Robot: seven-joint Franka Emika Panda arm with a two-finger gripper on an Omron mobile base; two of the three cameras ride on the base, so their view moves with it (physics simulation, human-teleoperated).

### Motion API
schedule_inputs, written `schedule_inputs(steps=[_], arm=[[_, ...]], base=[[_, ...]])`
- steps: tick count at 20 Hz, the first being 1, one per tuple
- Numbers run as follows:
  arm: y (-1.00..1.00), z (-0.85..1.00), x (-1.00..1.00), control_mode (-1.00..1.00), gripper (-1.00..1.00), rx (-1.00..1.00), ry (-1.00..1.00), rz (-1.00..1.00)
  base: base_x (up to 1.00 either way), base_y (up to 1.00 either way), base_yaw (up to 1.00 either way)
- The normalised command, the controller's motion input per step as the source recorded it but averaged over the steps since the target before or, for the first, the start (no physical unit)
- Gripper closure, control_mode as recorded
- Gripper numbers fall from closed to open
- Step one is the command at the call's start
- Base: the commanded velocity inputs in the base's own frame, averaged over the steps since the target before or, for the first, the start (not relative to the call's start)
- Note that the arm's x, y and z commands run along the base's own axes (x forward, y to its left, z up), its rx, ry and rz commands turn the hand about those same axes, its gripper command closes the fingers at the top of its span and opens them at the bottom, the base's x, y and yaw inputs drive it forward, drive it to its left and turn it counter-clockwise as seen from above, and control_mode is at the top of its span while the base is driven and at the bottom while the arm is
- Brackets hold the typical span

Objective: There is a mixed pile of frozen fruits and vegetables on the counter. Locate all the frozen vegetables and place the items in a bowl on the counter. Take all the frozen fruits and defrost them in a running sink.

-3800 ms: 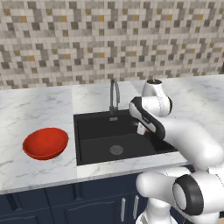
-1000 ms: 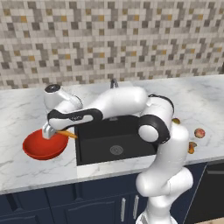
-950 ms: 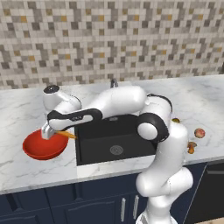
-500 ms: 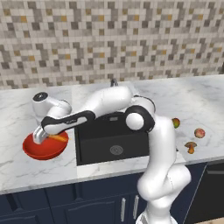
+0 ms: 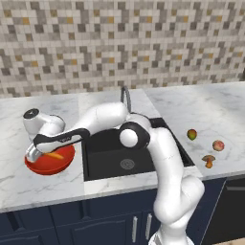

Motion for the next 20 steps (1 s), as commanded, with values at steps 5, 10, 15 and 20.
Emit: schedule_inputs(steps=[5, 10, 15, 20], arm=[[0.13, -0.39, 0.01, -1.00, -1.00, 0.00, -0.06, 0.00], [-0.05, -0.10, -0.46, -1.00, -1.00, 0.00, -0.16, 0.00], [-0.34, 0.23, -0.58, -1.00, -1.00, 0.00, -0.22, 0.03], [-0.51, 0.54, -0.39, -1.00, -1.00, 0.01, -0.24, 0.01]], base=[[0.00, 0.00, 0.00], [0.00, 0.00, 0.00], [0.00, 0.00, 0.00], [0.00, 0.00, 0.00]])
